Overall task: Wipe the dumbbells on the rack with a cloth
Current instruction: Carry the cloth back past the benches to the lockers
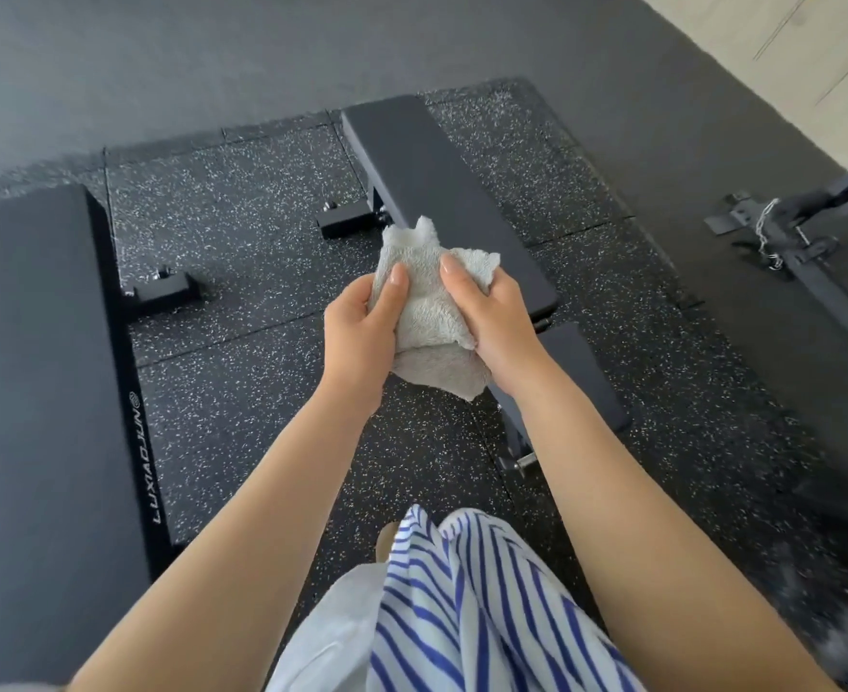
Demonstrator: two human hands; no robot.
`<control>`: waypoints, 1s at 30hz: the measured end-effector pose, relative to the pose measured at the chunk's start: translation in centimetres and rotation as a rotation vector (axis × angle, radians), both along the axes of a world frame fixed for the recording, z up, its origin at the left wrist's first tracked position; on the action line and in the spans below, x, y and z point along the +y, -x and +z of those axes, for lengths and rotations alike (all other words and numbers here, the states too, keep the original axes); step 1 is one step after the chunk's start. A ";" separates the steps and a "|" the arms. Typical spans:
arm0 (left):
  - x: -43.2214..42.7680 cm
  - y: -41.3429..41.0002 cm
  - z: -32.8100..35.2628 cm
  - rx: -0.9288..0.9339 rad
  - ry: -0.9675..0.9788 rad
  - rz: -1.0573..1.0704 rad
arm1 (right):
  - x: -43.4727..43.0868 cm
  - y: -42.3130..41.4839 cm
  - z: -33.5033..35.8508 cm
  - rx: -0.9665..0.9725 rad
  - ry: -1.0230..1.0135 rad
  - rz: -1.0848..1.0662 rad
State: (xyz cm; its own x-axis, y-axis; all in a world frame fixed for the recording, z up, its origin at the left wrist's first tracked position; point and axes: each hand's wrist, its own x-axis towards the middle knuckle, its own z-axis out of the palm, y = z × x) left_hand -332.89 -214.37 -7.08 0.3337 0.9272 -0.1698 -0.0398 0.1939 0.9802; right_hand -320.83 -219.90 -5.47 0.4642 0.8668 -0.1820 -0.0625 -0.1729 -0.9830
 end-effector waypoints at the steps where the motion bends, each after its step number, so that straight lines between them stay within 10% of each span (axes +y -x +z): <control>1: 0.8 0.2 -0.1 0.001 0.009 -0.004 | 0.8 0.3 0.0 0.002 0.007 0.009; 30: 39.4 -7.8 -0.6 0.044 0.053 0.137 | 41.2 -8.4 -2.2 0.132 -0.010 0.127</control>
State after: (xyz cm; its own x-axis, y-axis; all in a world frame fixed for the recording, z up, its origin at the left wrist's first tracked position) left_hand -325.05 -174.98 -7.64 0.1961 0.9529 -0.2314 -0.0267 0.2411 0.9701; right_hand -312.39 -178.68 -7.70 0.3234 0.9190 -0.2254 -0.1691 -0.1782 -0.9694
